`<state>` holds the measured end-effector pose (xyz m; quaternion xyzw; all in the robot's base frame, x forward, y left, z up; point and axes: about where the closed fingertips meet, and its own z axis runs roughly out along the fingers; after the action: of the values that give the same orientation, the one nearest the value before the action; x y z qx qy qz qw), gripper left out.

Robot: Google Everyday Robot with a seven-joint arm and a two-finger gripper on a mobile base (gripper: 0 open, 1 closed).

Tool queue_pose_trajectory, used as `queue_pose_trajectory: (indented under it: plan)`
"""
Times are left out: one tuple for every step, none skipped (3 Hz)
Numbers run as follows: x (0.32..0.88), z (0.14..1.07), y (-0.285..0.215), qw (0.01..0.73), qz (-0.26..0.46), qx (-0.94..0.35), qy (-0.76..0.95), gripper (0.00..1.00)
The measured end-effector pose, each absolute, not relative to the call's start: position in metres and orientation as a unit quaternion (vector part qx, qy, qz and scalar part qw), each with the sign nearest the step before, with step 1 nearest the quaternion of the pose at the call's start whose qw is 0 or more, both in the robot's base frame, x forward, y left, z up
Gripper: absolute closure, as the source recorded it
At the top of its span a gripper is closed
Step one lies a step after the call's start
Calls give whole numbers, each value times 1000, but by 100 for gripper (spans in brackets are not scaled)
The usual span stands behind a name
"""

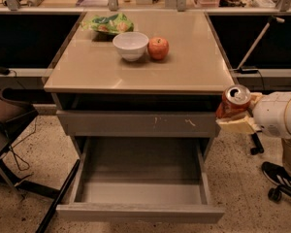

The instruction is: Place coke can into middle drawer

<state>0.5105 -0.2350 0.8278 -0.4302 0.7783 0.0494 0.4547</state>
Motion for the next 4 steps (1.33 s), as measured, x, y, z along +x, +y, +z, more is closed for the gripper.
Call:
queue_pose_trajectory:
  plan:
    - [502,812,-229,435,49,-441,783,100]
    - [481,739,-214,389,80,-445,803,100]
    - [458,660,-198,339,110,-444,822,100]
    - [445,617,-188,310,128,-443,831,100]
